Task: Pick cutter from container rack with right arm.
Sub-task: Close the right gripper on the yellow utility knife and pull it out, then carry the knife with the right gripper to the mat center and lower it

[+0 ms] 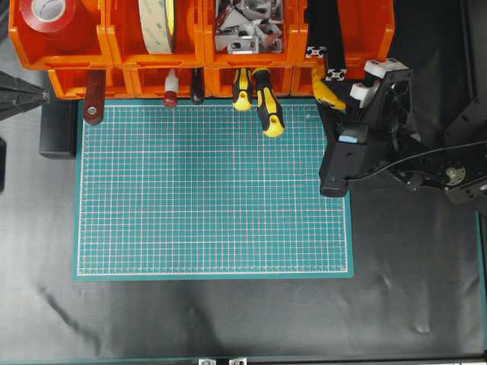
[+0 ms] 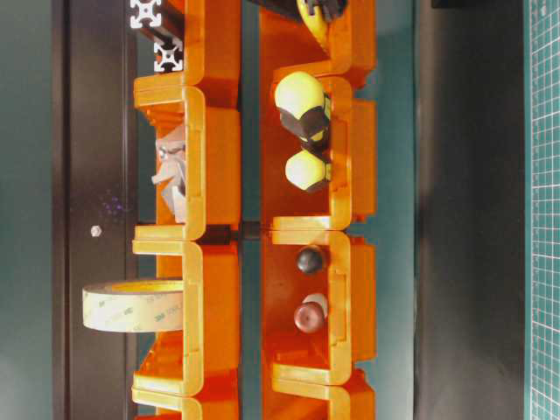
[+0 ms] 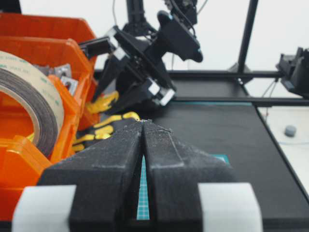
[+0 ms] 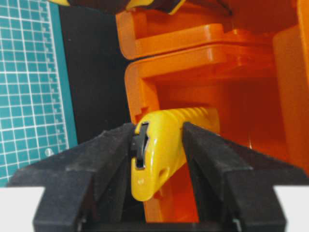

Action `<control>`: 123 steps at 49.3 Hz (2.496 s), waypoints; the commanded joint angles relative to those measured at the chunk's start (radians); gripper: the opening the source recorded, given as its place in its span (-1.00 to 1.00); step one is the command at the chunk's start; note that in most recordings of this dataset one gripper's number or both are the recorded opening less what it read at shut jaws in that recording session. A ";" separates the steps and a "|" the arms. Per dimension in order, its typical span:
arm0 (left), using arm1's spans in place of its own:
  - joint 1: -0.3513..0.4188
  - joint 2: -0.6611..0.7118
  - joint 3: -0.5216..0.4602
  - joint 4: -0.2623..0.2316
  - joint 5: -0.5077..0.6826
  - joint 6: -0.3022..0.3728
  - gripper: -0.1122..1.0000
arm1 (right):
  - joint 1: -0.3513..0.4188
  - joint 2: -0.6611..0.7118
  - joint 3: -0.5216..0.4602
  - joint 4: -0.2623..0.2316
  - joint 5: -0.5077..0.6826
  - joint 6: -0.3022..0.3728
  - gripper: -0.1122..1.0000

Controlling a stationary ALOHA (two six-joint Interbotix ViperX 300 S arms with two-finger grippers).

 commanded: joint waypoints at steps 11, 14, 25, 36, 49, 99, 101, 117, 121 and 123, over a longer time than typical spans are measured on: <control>-0.002 -0.006 -0.011 0.002 -0.005 -0.006 -0.79 | 0.026 -0.008 -0.063 0.011 0.052 -0.011 -0.20; -0.002 -0.009 -0.011 0.002 -0.005 -0.006 -0.79 | 0.040 -0.009 -0.084 0.011 0.078 -0.015 -0.21; 0.011 -0.026 -0.014 0.003 0.006 -0.006 -0.79 | 0.124 -0.034 -0.187 0.012 0.179 -0.023 -0.30; 0.012 -0.046 -0.017 0.002 0.021 -0.005 -0.79 | 0.281 -0.074 -0.328 0.038 0.293 -0.074 -0.30; 0.011 -0.060 -0.023 0.002 0.078 -0.006 -0.79 | 0.431 -0.028 -0.488 0.051 0.278 -0.141 -0.30; -0.023 -0.109 -0.040 0.003 0.066 -0.048 -0.79 | 0.021 0.411 -0.402 -0.094 -0.594 -0.305 -0.30; -0.023 -0.107 -0.040 0.003 0.066 -0.048 -0.79 | 0.014 0.417 -0.402 -0.094 -0.600 -0.305 -0.30; -0.026 -0.104 -0.038 0.005 0.064 -0.051 -0.79 | -0.020 0.426 -0.376 -0.091 -0.623 -0.295 -0.30; -0.026 -0.103 -0.038 0.003 0.064 -0.051 -0.79 | -0.020 0.428 -0.367 -0.086 -0.635 -0.290 -0.30; -0.026 -0.104 -0.037 0.005 0.064 -0.051 -0.79 | -0.020 0.428 -0.360 -0.081 -0.643 -0.288 -0.30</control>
